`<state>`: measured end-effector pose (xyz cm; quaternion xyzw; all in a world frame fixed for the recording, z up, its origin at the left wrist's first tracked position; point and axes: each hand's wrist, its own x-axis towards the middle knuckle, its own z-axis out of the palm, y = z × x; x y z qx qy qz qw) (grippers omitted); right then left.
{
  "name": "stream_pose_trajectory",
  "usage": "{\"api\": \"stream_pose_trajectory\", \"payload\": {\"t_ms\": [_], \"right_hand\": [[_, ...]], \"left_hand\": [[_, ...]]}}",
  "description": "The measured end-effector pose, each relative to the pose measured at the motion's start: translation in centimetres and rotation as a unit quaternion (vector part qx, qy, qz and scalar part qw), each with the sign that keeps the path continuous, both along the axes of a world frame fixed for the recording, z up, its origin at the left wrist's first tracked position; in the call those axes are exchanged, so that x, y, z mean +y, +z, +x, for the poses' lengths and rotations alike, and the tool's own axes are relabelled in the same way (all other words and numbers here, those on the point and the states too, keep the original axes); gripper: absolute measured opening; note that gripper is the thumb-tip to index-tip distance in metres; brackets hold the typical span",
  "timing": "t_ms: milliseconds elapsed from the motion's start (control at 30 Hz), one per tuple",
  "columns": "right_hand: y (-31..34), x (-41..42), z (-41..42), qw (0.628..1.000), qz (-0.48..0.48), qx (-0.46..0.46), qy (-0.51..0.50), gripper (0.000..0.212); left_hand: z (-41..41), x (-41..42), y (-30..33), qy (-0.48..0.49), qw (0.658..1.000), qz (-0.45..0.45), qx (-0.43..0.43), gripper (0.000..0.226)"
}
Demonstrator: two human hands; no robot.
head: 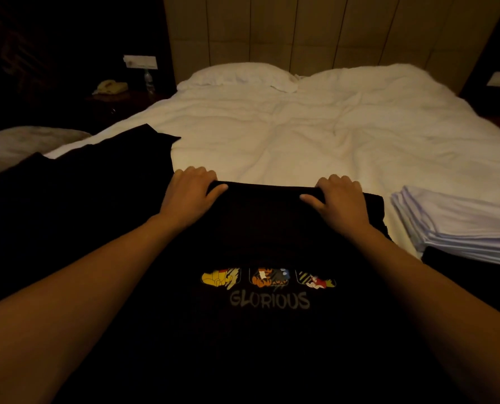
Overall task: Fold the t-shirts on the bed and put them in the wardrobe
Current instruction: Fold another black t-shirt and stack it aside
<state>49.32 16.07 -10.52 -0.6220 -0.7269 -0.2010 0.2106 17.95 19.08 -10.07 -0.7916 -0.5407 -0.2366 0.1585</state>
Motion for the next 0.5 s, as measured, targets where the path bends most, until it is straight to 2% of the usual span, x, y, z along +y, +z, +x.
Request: {"api": "stream_pose_trajectory", "payload": {"t_ms": [267, 500], "right_hand": [[3.7, -6.6, -0.1, 0.995, 0.093, 0.043, -0.013, 0.058], [3.2, -15.7, -0.7, 0.993, 0.090, 0.073, 0.007, 0.044]], "left_hand": [[-0.4, -6.7, 3.8, -0.012, 0.990, 0.139, -0.007, 0.045], [-1.1, -16.0, 2.2, -0.039, 0.982, 0.182, -0.020, 0.033]]}}
